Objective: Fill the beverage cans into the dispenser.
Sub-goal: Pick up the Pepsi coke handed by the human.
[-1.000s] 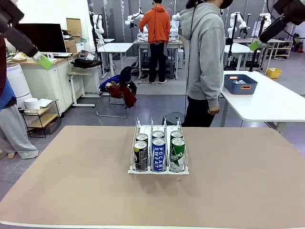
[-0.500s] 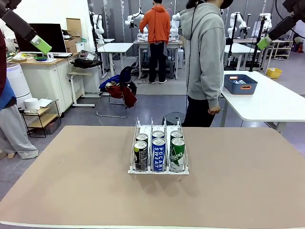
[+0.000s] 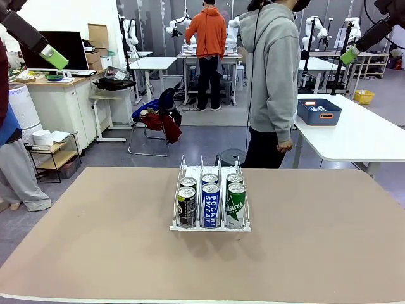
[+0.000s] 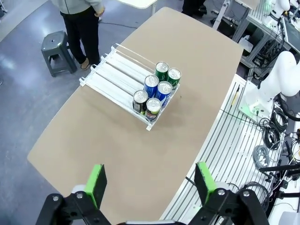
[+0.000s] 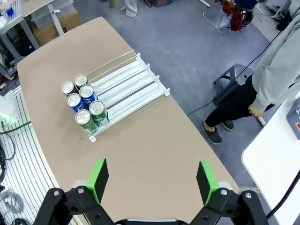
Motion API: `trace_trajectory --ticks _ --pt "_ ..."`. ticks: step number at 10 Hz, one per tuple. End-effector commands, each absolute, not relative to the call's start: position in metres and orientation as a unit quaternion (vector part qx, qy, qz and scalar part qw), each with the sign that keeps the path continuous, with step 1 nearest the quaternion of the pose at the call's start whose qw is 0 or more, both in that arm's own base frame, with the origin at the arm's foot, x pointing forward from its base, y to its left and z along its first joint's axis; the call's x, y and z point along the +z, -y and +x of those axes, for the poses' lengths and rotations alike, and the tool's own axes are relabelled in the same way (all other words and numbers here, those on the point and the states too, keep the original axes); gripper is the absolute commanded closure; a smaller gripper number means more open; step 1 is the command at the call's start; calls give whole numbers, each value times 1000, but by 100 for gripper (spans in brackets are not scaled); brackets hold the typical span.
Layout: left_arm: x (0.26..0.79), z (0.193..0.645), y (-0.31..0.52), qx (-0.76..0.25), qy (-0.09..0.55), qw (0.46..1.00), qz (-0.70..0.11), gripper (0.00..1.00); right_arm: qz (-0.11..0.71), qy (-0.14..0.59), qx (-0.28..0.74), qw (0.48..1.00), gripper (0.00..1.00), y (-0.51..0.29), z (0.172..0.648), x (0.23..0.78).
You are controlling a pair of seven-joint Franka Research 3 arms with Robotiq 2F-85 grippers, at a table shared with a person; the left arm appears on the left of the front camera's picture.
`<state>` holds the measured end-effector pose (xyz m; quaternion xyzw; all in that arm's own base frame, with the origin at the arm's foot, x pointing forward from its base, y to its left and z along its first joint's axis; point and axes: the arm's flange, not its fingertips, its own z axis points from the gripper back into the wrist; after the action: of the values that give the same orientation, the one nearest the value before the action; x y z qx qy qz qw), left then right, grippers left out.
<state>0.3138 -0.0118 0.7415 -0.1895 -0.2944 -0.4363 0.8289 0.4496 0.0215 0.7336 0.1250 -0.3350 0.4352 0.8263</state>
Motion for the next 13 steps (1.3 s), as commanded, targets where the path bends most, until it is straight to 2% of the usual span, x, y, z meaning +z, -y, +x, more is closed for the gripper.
trace_trajectory --ticks 1,5,7,13 --pt "745 316 13 -425 317 819 -219 0 125 370 433 813 0 -23 451 737" --pt "758 312 18 -436 334 805 -224 0 125 389 429 806 0 -22 451 745" --pt "752 311 16 -437 324 811 -215 0 125 394 410 813 0 -24 453 741" --pt "760 309 17 -434 323 812 -219 0 135 366 426 816 0 -26 440 761"
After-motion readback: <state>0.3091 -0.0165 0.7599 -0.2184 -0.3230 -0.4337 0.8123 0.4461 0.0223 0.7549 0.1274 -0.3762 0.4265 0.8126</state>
